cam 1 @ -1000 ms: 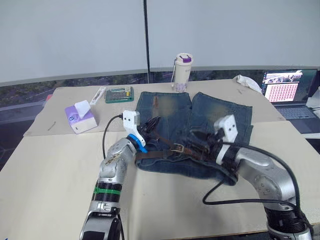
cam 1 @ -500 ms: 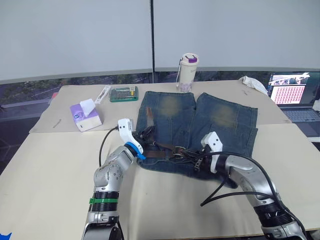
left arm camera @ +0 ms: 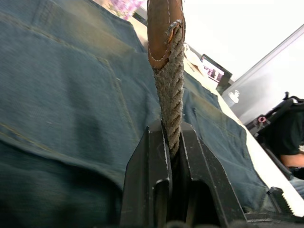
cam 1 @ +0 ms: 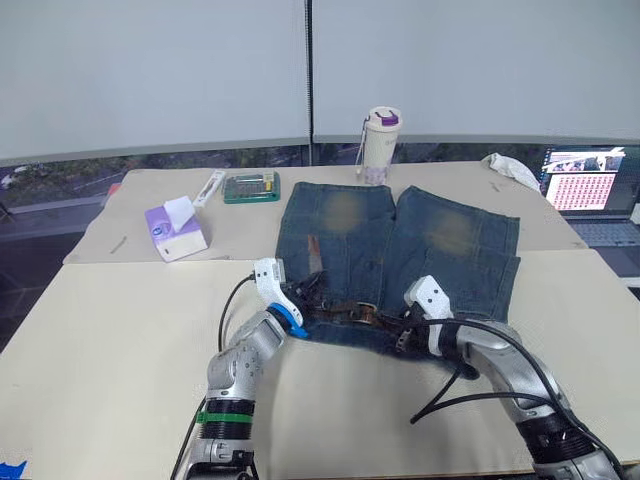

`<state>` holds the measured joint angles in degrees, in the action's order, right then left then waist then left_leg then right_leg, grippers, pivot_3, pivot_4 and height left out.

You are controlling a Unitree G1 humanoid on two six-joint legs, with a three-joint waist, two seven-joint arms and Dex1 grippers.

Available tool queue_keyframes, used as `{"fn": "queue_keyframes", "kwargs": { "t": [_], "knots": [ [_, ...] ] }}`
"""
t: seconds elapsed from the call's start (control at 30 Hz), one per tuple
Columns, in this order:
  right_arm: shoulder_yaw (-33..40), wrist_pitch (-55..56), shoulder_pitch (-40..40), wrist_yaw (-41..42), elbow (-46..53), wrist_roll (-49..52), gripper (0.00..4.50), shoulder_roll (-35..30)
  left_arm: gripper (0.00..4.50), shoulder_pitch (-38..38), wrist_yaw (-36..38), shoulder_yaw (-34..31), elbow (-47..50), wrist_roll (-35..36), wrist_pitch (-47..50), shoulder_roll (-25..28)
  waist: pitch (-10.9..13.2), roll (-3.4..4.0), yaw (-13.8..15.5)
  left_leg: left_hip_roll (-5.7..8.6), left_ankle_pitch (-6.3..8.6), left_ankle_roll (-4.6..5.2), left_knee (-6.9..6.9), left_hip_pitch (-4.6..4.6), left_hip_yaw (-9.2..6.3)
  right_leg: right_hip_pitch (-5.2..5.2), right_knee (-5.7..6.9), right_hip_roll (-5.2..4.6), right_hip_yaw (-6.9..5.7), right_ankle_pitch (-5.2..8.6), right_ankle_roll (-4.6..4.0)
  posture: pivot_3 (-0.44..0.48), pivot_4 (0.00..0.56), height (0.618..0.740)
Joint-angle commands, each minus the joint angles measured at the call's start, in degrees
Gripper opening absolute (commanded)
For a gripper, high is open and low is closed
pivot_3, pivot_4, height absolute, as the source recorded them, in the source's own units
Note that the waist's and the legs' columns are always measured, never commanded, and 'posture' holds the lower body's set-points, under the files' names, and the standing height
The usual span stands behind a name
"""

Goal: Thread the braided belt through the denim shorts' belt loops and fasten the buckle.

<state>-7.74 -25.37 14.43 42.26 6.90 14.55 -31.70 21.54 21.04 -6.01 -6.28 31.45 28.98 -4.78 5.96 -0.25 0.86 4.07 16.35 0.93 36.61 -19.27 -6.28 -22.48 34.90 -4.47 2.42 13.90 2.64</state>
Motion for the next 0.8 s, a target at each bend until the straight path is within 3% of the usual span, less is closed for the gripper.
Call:
{"fn": "queue_keyframes", "kwargs": {
  "t": [0.03,0.2,0.53,0.8],
  "knots": [
    [2.58,0.68,-0.39,-1.01,3.15,0.35,0.13,-0.02,0.00,1.55,0.76,0.60,-0.19,0.00,-1.37,-0.49,0.01,-0.02,-0.02,0.00,0.00,0.00,0.00,0.00,0.00,0.00,0.00,0.01,0.00,0.00,0.00,0.000,0.150,0.740],
    [2.00,0.32,0.42,-3.30,4.69,0.45,0.13,3.29,0.00,2.06,2.34,0.40,-3.76,-1.02,-3.05,0.70,0.01,-0.02,-0.12,-0.01,-0.02,-0.02,0.00,0.02,-0.01,0.01,0.01,0.05,-0.01,0.00,0.00,0.000,0.150,0.740],
    [-0.29,1.02,-0.20,-4.57,5.20,-1.15,0.13,6.29,0.00,1.69,3.60,0.11,-1.04,-0.70,-2.79,4.03,-0.01,0.00,-0.15,0.00,-0.15,-0.26,0.00,0.01,-0.01,-0.03,0.02,0.04,0.00,0.00,0.00,0.000,0.150,0.740],
    [4.20,-3.77,-0.27,-5.67,11.14,2.92,0.13,5.55,0.00,2.06,10.56,0.52,3.76,2.00,0.06,10.87,-0.01,0.01,-0.21,-0.01,-0.15,-0.26,0.00,-0.01,-0.02,-0.09,0.05,0.05,0.00,0.00,0.00,0.000,0.150,0.740]
  ]
}}
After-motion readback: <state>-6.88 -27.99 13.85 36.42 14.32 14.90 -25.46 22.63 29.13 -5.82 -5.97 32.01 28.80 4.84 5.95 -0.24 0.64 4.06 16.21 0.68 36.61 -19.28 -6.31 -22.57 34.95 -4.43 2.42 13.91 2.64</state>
